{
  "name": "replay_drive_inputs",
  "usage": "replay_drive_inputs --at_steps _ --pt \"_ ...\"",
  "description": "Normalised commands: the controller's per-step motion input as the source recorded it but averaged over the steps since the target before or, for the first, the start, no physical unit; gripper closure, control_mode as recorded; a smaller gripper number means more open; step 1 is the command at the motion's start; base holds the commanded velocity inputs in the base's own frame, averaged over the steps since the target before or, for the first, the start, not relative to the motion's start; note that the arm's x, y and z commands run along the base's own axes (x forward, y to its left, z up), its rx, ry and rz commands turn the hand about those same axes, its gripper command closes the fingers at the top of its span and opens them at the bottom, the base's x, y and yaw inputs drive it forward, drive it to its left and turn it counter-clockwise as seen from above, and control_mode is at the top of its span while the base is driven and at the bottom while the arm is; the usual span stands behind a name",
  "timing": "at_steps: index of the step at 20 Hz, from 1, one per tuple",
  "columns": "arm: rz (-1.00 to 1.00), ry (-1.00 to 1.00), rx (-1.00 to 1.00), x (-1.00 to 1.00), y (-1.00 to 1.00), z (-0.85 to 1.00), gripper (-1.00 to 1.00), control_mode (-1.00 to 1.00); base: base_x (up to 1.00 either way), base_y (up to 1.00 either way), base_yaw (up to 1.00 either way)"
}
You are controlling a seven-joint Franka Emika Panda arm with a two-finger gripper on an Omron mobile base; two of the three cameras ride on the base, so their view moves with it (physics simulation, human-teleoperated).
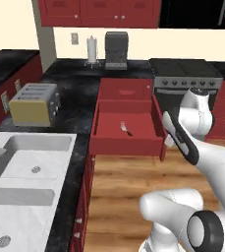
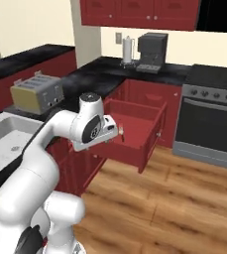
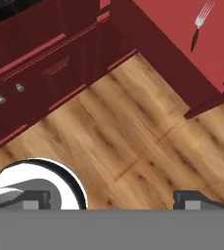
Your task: Pick up the metallic utensils from the counter and place them in the open drawer. Make sure not to pick up any wooden utensils.
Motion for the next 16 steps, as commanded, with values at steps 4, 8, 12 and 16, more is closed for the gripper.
replay_drive_inputs --at_steps 4,8,12,16 --pt "0.00 0.00 0.00 0.00 0.00 0.00 -1.00 1.00 -0.50 -0.07 0.77" --pt "0.00 0.00 0.00 0.00 0.00 0.00 -1.00 1.00 -0.55 0.13 0.68" --pt "0.00 0.00 0.00 0.00 0.00 0.00 -1.00 1.00 -0.61 0.19 0.62" --pt "0.00 0.00 0.00 0.00 0.00 0.00 -1.00 1.00 -0.52 0.00 0.74"
